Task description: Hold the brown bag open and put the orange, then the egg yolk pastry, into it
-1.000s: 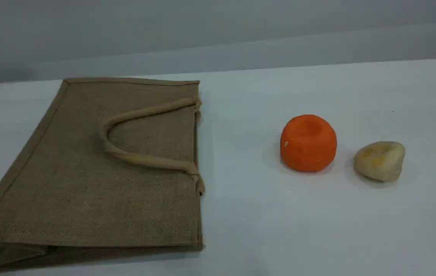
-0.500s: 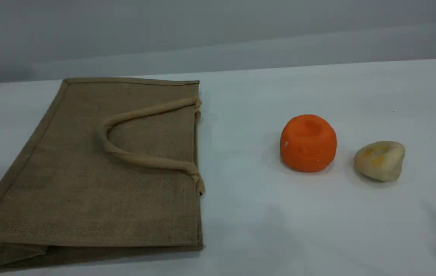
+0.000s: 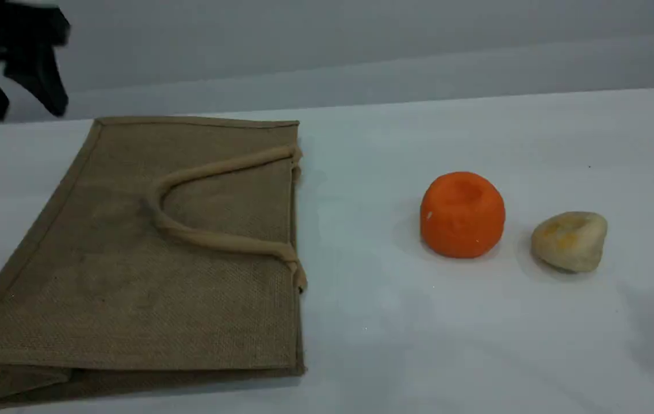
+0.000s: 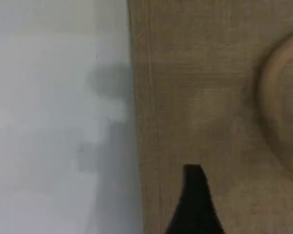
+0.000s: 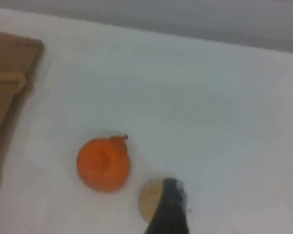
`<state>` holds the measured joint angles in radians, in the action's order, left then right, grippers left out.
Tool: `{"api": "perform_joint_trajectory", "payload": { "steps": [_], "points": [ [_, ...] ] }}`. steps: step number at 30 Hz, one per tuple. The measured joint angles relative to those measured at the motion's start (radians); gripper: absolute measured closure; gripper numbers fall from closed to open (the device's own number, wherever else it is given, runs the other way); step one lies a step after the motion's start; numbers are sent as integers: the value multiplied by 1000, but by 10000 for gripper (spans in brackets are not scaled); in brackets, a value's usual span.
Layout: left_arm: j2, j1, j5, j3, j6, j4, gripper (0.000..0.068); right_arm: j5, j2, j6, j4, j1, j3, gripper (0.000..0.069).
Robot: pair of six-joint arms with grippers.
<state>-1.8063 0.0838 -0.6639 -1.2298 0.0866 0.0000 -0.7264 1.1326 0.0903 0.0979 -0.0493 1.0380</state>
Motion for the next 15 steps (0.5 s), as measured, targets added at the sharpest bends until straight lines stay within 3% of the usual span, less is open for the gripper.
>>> {"api": "perform_joint_trajectory", "payload": {
  "steps": [6, 15],
  "points": [
    [-123, 0, -7, -59, 6, -63, 211, 1, -1, 0, 0, 0, 0, 128],
    [-240, 54, 9, -149, 1, -105, 211, -8, -1, 0, 3, 0, 0, 128]
  ]
}}
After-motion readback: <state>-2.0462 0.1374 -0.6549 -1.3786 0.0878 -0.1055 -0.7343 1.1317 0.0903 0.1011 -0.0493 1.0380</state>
